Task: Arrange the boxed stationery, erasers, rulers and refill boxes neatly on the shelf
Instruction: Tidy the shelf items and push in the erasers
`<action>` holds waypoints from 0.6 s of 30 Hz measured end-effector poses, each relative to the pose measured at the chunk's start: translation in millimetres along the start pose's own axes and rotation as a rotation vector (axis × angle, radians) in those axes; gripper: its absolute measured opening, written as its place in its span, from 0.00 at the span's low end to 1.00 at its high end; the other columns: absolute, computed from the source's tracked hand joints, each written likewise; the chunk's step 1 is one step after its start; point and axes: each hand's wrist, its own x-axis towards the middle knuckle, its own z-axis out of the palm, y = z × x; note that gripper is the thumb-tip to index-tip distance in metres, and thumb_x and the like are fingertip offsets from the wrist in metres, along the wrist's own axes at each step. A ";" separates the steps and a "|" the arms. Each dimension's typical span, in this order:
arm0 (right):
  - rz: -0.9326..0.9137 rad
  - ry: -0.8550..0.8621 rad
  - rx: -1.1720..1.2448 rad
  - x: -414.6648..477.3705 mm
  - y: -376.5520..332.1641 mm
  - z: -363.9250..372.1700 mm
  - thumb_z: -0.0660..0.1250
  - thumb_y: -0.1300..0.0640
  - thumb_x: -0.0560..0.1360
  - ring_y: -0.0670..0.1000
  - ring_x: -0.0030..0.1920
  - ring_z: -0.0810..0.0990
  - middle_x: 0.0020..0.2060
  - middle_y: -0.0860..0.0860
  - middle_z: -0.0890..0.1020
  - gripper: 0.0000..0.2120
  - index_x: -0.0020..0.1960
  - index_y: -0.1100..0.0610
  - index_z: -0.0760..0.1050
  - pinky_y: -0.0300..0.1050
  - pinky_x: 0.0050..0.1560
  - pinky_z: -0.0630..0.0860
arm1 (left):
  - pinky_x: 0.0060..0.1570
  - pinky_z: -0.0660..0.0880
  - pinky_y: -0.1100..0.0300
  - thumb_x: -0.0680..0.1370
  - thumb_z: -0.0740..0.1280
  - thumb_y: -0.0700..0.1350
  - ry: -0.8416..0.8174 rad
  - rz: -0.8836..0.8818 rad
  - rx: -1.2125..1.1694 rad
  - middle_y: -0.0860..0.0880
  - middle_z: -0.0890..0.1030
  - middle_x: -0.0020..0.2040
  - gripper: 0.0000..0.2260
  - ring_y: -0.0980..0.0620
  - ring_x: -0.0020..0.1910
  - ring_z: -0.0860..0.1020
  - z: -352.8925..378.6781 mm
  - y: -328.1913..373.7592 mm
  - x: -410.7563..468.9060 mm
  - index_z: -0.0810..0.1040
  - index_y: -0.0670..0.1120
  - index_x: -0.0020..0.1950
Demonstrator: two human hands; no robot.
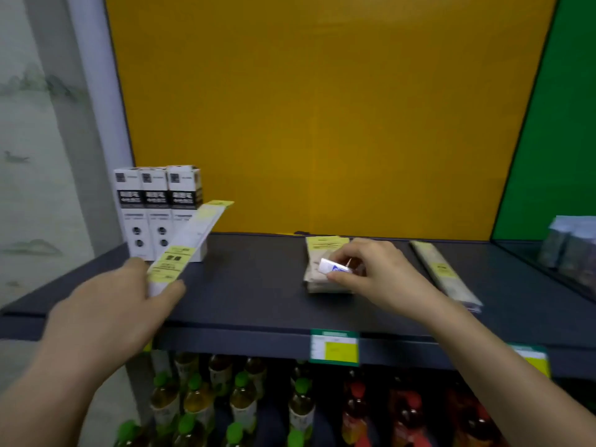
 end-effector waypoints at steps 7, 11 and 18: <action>0.080 -0.001 -0.060 -56.4 104.6 -77.4 0.67 0.47 0.72 0.45 0.42 0.75 0.40 0.43 0.79 0.01 0.43 0.43 0.76 0.47 0.45 0.72 | 0.41 0.67 0.54 0.76 0.57 0.60 -0.121 0.098 0.021 0.42 0.77 0.49 0.18 0.40 0.52 0.75 51.6 163.8 -35.6 0.67 0.44 0.47; 0.140 0.009 -0.088 -80.1 148.2 -108.6 0.67 0.46 0.71 0.47 0.43 0.77 0.42 0.46 0.81 0.06 0.45 0.46 0.79 0.52 0.48 0.75 | 0.48 0.69 0.53 0.76 0.58 0.58 -0.228 0.167 0.010 0.43 0.76 0.60 0.21 0.41 0.59 0.73 94.9 249.9 -42.2 0.69 0.43 0.60; 0.201 0.011 -0.091 -101.6 192.6 -136.5 0.68 0.49 0.72 0.49 0.45 0.78 0.45 0.49 0.81 0.08 0.48 0.50 0.80 0.53 0.49 0.75 | 0.48 0.69 0.54 0.77 0.58 0.56 -0.294 0.168 0.015 0.42 0.75 0.61 0.22 0.41 0.59 0.74 154.4 338.6 -36.1 0.67 0.40 0.61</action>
